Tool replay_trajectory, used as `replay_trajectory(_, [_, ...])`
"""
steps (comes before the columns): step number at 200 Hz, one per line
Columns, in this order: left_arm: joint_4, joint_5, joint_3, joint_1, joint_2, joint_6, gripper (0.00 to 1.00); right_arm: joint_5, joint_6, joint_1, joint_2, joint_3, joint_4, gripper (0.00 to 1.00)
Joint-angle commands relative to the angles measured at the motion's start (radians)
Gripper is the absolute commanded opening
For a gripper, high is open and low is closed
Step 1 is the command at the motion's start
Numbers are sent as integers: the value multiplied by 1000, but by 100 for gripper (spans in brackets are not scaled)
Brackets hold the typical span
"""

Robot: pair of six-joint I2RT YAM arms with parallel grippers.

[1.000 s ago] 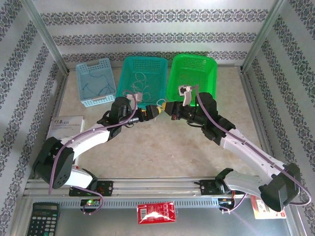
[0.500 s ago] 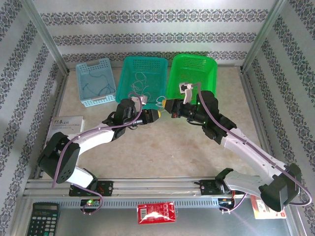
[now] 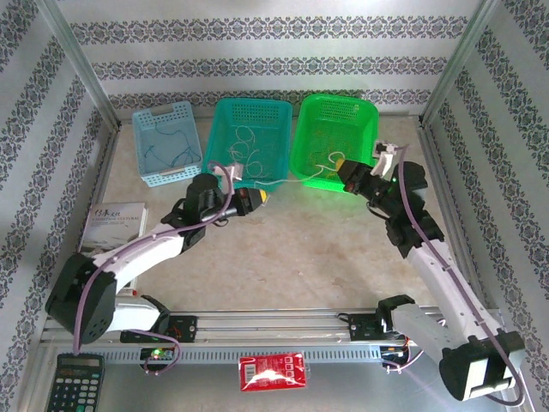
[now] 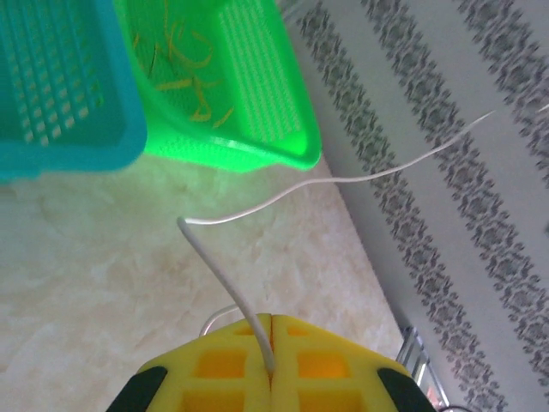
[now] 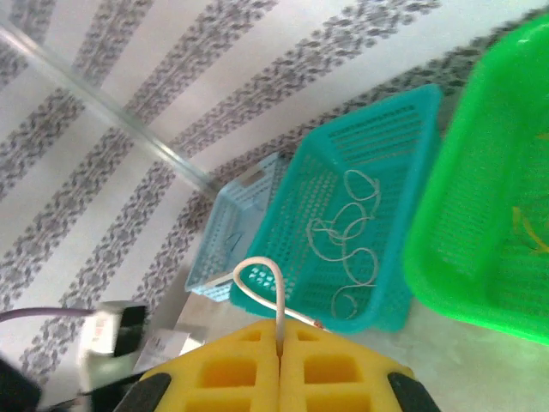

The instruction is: Untangle the cables

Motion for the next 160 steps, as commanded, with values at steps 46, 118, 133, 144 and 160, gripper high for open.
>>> replay_trajectory(46, [-64,53,164,255,-162,-8,0,-50,23,-29,3,-218,36,0])
replay_trajectory(118, [-106,74,509,269,68,69,0,14,58,186,37,-295,99,12])
replay_trajectory(133, [-131,81,584,268,124,90,0,14,62,190,27,-292,97,29])
replay_trajectory(144, [-145,81,632,268,165,106,0,14,61,190,16,-285,91,42])
replay_trajectory(160, [-171,79,701,270,216,129,0,11,51,187,1,-268,63,55])
